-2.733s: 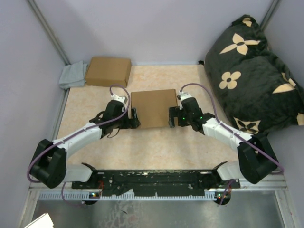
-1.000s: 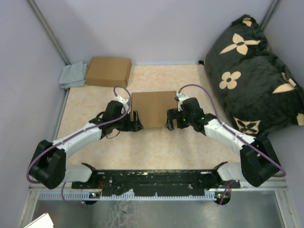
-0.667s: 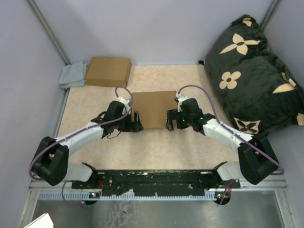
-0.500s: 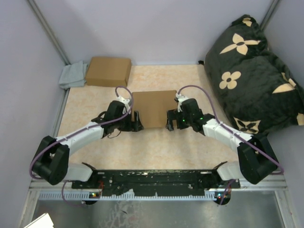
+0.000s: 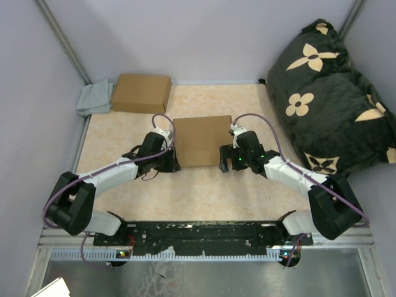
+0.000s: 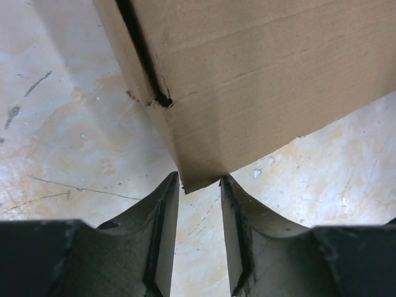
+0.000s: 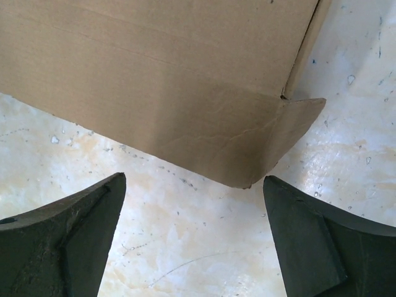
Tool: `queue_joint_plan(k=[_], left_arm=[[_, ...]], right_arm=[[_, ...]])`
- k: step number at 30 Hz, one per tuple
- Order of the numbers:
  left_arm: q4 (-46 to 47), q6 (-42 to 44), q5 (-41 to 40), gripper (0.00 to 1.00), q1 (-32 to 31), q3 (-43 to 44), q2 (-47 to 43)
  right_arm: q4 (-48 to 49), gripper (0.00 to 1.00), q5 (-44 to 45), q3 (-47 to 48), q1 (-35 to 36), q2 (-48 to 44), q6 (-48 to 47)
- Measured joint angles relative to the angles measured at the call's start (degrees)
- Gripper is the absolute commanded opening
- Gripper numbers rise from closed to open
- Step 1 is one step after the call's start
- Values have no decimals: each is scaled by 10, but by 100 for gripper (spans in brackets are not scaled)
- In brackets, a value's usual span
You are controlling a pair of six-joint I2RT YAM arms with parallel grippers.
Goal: Fold the paper box
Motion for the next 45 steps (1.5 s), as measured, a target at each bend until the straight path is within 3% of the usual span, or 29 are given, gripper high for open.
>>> queue_joint_plan(k=[6,26,36,45], left_arm=[[-17,1,-20,47,0,0,-1],[-53,-10,-51,46,0,0,-87],[-39,-10,-59,47,0,0,-59],[-6,-11,-59,48,0,0,-59]], right_arm=[[0,93,5,0,0,0,0],[-9,92,14,-11,0,-89,14],[1,92,28,-11,0,-22,14],[26,92,29,-11,0,-16,14]])
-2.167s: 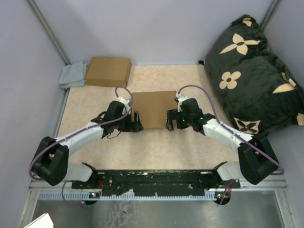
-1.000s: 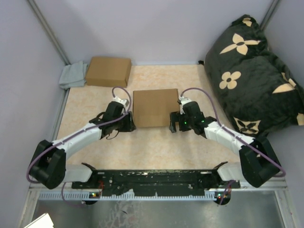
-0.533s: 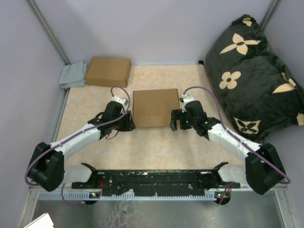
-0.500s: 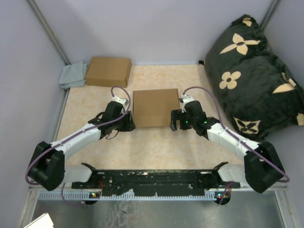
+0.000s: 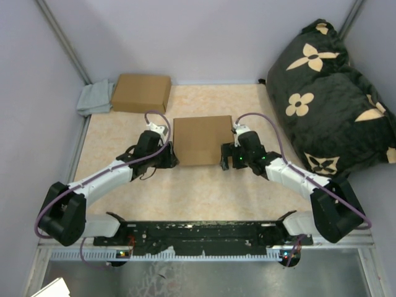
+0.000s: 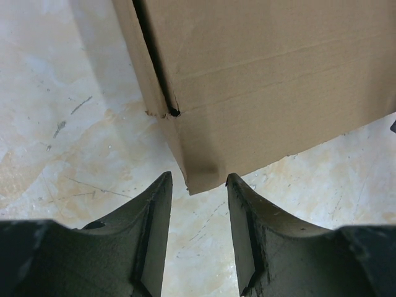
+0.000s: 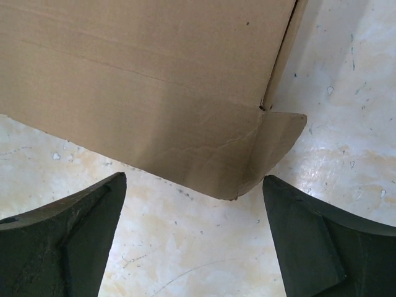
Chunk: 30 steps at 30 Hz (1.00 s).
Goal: Fold the paper box
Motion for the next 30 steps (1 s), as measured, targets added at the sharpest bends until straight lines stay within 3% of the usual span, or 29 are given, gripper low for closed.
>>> queue_joint_plan(k=[19,30], left_arm=[[18,-2,9,47,0,1,19],[14,-2,11,47,0,3,17]], right_arm=[[24,90,-48,1,0,19,0],[14,89,-64,1,0,-26,0]])
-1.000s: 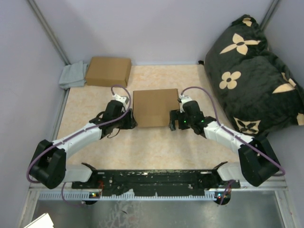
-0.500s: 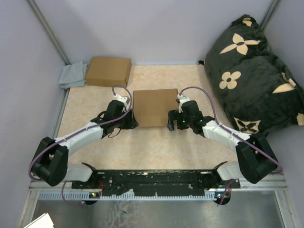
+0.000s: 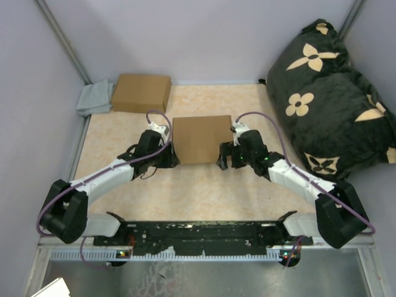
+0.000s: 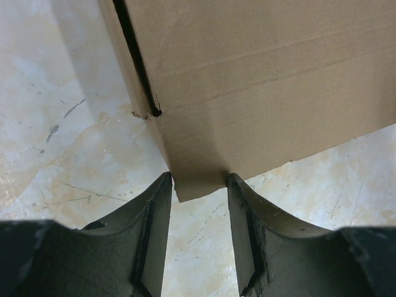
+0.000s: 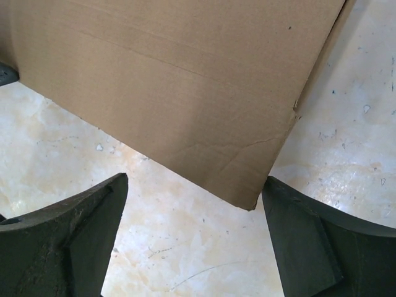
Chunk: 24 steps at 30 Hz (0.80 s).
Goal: Fold the paper box
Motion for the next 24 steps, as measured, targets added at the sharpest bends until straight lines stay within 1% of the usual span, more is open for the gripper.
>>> queue_joint_plan(k=[9,19,24], left_arm=[[-16,1,-1,47,0,12,-14],[-23,3,-3,47,0,14,-1],[-23,3,-9,46,0,15,15]], right_arm=[[-13,89,-1,0,0,0,-3],[14,85,5,0,0,56,-3],[22,85,11,0,0,76,-3]])
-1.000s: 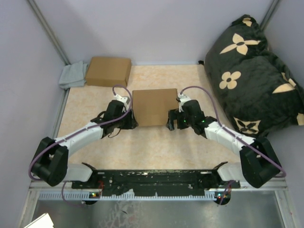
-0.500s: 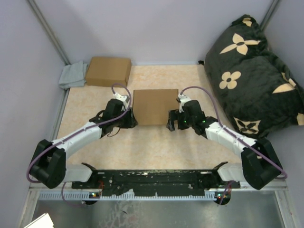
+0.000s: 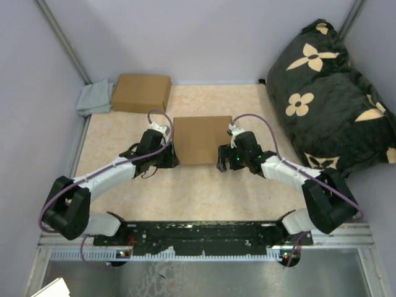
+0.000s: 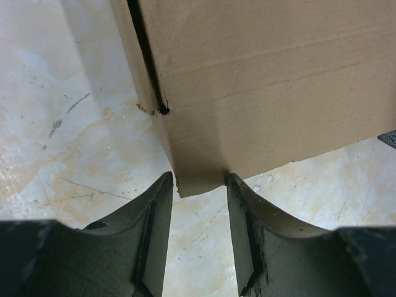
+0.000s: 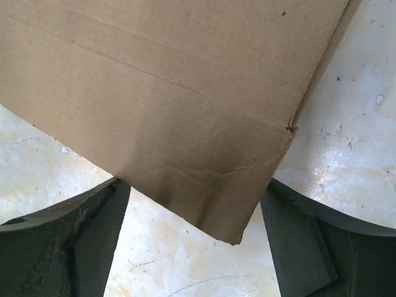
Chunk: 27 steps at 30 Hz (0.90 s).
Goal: Fold the paper box
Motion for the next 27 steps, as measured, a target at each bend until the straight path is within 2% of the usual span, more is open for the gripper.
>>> queue_joint_plan(k=[6,14,27], left_arm=[[-3,1,-7,46,0,3,3],[-5,1,-8,46,0,7,3],[-12,3,-9,46,0,13,0]], right_arm=[[-8,86,4,0,0,-9,0],[-39,86,31,0,0,-89,-2],[-20,84,25,0,0,-34,-2]])
